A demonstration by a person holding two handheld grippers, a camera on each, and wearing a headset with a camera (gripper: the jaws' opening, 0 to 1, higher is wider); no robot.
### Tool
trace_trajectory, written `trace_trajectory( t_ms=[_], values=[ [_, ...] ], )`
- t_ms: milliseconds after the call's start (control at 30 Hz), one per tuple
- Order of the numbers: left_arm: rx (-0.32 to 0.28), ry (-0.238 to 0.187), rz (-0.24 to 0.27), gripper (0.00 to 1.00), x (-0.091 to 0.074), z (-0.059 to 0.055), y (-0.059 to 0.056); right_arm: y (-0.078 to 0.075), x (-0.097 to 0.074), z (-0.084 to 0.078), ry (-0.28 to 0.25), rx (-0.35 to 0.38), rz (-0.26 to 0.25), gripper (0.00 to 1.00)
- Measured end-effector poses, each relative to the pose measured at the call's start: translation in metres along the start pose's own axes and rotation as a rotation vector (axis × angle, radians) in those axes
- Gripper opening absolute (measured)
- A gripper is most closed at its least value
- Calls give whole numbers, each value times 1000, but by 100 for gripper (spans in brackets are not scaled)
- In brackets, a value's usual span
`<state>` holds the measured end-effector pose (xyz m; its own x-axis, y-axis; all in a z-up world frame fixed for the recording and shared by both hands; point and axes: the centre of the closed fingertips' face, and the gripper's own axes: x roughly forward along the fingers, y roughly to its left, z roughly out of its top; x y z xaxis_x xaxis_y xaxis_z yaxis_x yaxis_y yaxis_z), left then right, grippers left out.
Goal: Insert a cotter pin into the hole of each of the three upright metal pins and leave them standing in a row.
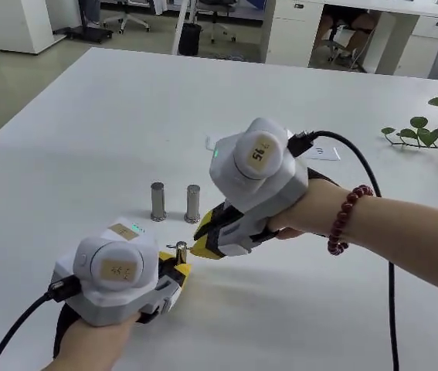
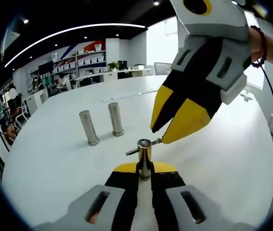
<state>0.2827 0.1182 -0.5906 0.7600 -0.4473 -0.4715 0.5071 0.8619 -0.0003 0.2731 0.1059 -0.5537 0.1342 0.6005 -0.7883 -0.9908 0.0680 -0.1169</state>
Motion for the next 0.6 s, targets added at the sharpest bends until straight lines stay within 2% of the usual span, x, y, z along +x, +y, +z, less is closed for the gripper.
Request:
trace_trajectory(
  t_ms=[167,600],
  values=[
    [8,0,6,6,0,0,0,4,2,-3,-13,43,17,0],
    [-3,0,13,6,0,0,1,2,5,2,-35,46,11,0]
  ],
)
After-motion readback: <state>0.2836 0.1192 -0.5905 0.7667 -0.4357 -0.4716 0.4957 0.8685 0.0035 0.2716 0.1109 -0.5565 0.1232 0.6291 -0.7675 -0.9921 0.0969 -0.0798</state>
